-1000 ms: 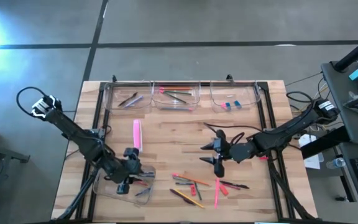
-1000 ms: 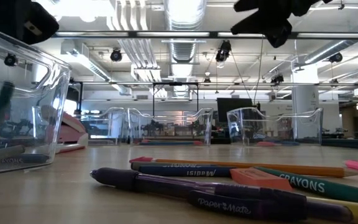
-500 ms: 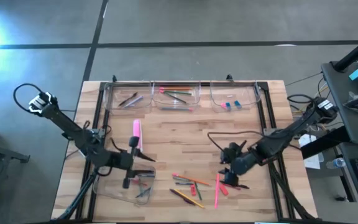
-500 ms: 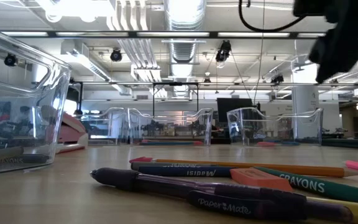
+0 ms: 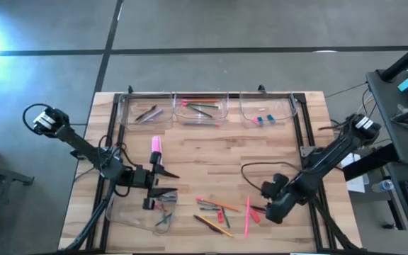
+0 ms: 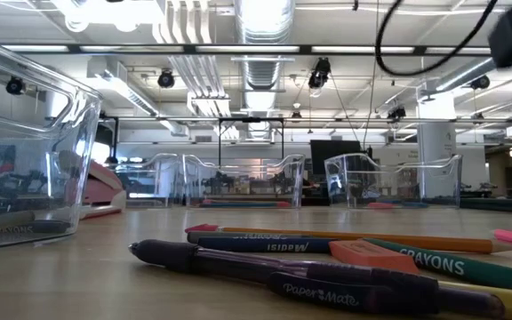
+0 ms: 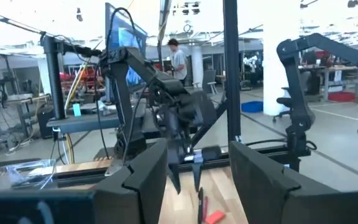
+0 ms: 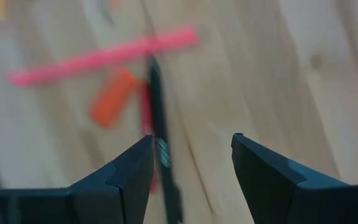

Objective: Sort crayons/erasers/pens/pencils in bins
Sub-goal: Put the black pen into the bottom left transparent bin

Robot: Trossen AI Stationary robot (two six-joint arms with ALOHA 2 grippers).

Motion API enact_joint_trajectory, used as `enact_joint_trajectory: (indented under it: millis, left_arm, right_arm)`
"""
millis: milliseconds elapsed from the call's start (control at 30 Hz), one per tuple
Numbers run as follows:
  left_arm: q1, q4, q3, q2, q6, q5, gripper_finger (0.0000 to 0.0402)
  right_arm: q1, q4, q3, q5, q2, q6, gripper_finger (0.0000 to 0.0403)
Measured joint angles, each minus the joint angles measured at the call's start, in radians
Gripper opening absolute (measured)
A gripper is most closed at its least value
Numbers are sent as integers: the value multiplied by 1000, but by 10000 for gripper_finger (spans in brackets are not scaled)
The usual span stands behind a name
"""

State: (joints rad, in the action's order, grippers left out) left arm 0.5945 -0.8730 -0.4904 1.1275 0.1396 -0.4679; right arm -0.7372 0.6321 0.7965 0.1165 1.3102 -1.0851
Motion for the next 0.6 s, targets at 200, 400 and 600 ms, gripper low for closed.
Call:
enact_joint_trajectory:
  millis: [200, 400, 600]
  left_arm:
    - [0, 1, 3, 0, -3, 3, 160]
    - [0, 1, 3, 0, -4, 3, 160]
    - [0, 2, 5, 0, -6, 3, 160]
  right_arm:
    - [-3, 24, -1, -154, 113, 5, 203]
    - [-8, 43, -1, -199, 126, 5, 203]
    - [-54, 76, -1, -219, 118, -51, 203]
